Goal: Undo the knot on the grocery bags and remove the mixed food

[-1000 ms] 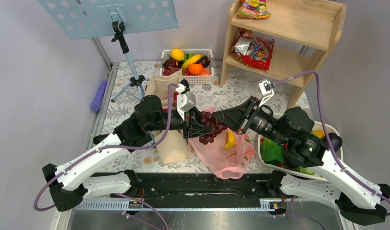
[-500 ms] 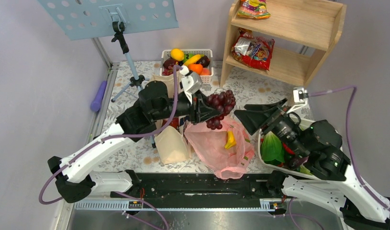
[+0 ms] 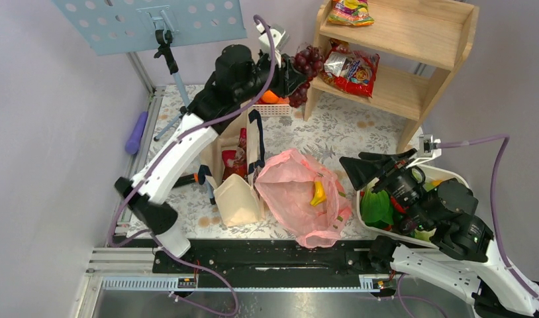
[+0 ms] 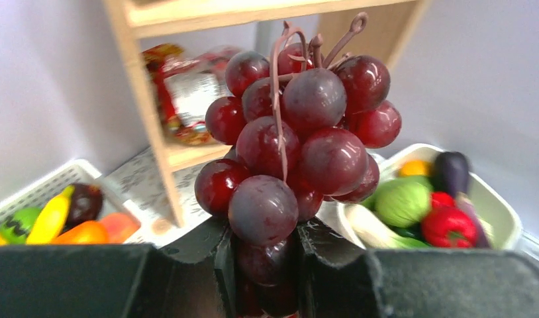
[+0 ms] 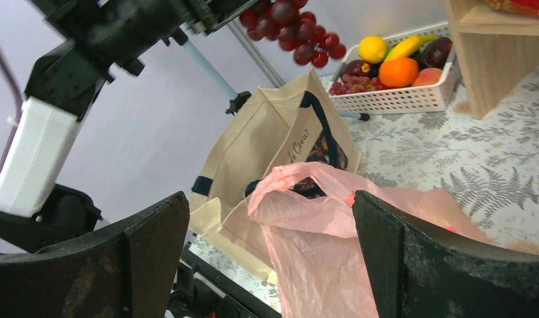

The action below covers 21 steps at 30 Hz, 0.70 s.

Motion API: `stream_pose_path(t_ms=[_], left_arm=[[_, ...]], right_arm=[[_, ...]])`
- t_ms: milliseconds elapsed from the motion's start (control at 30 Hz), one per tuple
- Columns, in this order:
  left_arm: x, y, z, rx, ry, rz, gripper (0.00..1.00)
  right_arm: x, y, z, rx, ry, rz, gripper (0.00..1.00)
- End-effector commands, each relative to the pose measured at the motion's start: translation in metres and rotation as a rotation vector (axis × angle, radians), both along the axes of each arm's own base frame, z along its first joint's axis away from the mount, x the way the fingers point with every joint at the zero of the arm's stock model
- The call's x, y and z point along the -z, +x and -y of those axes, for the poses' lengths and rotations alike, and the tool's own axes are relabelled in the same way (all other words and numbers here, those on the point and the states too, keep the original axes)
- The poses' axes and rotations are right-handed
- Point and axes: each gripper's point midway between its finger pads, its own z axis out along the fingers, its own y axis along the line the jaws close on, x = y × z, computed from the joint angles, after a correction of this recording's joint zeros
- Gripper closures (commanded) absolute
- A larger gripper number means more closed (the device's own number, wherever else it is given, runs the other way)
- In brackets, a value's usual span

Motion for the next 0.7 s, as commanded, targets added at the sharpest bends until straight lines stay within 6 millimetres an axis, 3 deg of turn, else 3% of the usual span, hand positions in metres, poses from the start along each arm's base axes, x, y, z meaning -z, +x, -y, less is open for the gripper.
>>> stream_pose_path(t_ms=[0,167,367,667], left_arm=[[-0.006,0.063,-0.013,-0.161,-0.035,0.024,1.00],[0.017,0.132,-0.018,-0.324,-0.005,0.060,1.00],[0.063,0.207,-0.036,-0.507,0.034,0.054,1.00],[0.131,0.267,-0.038,-0.542,-0.012,-0.004,1.00]], right_arm=[[0.011,0.005,0.016,0.070,-0.044,-0.002,0.01],[0.025,0.009,0.021,0.108,-0.090,-0.030,0.01],[0.037,0.011,0.015,0.104,-0.107,-0.061,0.01],[0.065,0.017,-0.008,0.057,-0.167,-0.126,0.01]])
